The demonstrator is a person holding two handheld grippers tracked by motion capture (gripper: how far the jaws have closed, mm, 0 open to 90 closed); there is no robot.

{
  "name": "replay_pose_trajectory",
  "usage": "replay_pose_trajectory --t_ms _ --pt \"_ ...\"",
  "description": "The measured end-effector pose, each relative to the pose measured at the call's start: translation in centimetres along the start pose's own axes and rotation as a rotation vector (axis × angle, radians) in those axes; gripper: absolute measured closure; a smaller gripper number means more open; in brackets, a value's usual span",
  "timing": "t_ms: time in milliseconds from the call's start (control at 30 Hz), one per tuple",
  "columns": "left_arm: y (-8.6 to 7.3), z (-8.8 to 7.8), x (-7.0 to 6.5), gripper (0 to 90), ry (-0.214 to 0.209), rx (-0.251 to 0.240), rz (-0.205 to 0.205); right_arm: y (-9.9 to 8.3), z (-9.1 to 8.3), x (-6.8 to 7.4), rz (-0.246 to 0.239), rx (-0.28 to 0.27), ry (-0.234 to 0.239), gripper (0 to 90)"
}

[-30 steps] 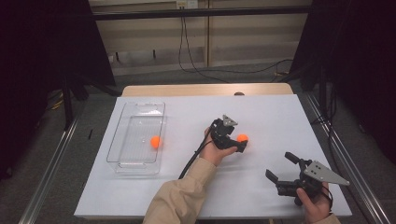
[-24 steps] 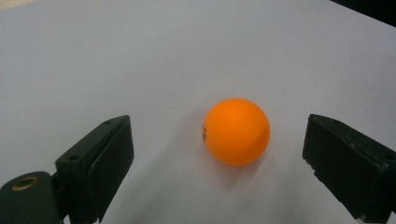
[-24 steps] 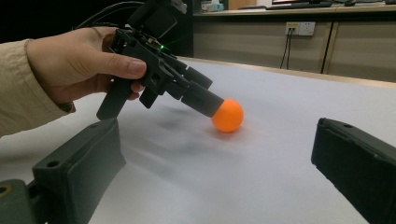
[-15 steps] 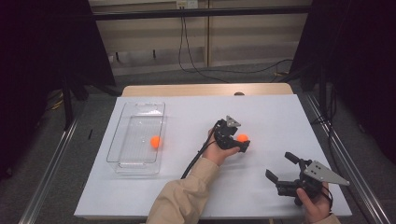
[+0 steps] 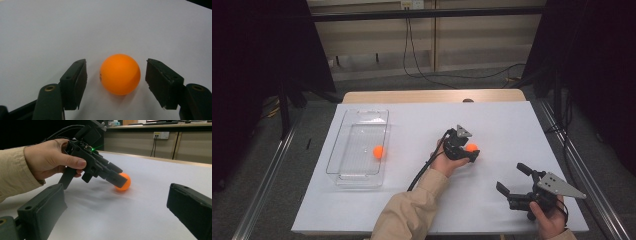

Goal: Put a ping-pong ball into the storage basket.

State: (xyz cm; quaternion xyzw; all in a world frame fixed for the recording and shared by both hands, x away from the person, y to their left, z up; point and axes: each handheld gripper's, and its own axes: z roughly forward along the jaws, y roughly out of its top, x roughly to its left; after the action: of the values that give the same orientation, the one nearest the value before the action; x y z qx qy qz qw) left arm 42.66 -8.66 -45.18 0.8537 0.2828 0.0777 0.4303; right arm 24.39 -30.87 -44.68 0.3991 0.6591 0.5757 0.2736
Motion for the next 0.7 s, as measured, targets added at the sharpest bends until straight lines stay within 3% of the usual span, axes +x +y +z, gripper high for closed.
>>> replay_pose_trajectory --t_ms 700 --pt "-0.15 0.81 -0.09 50.6 -0.014 0.032 0.011 0.01 -0.02 0.01 -0.003 -0.002 0.004 1.2"
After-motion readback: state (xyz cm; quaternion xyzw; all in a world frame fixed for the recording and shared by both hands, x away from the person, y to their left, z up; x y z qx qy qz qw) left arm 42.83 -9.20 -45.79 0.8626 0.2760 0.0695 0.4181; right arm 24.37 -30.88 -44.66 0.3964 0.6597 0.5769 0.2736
